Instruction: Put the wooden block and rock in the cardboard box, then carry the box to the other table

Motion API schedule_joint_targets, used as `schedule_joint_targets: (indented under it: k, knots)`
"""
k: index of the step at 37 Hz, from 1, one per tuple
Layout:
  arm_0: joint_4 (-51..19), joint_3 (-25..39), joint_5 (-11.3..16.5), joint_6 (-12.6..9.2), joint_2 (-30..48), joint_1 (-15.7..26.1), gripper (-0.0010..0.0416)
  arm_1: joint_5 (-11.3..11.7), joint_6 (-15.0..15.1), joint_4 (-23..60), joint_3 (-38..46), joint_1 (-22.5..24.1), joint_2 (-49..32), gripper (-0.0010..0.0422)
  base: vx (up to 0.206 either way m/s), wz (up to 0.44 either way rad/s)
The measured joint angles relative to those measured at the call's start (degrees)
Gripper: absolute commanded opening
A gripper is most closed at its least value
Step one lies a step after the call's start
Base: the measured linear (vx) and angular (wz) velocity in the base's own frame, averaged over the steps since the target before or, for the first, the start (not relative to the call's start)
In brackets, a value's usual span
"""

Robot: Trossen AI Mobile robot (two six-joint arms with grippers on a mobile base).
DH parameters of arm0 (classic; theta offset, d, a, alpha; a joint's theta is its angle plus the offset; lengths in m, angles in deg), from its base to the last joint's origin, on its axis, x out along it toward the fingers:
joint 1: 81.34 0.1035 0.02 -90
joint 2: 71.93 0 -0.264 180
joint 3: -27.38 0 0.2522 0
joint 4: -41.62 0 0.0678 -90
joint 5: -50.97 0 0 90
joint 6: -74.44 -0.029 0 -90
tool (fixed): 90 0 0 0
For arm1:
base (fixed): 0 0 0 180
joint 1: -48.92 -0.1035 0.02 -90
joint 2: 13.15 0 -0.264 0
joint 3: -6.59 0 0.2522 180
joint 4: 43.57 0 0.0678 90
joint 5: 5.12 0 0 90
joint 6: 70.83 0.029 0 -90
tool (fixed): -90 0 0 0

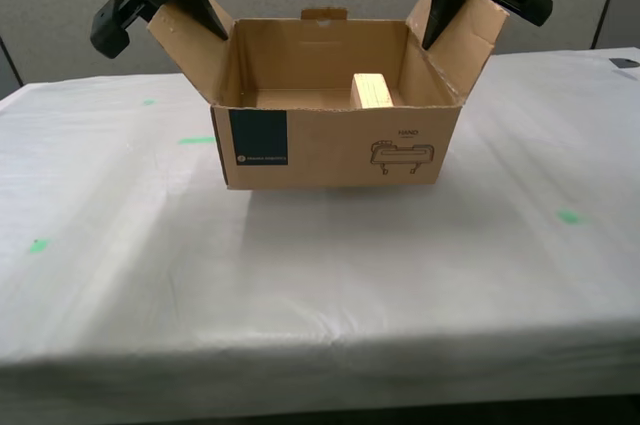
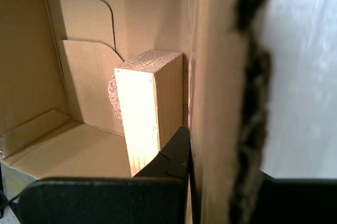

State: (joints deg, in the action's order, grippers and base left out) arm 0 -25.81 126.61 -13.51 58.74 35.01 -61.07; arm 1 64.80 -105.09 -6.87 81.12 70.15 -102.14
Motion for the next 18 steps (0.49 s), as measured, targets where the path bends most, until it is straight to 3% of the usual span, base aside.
schedule_joint_targets:
  k: [11, 18]
  knots:
    - [-0.33, 4.09, 0.09, -0.42, 4.17, 0.11, -0.0001, 0.5, 2.95, -0.52, 0.52, -0.63, -3.5, -0.0001, 0.123, -0.007]
    - [0.79, 3.1, 0.11, -0.85, 4.37, 0.59, -0.0001, 0.83, 3.69, -0.44, 0.37, -0.72, -4.57, -0.0001, 0.127, -0.003]
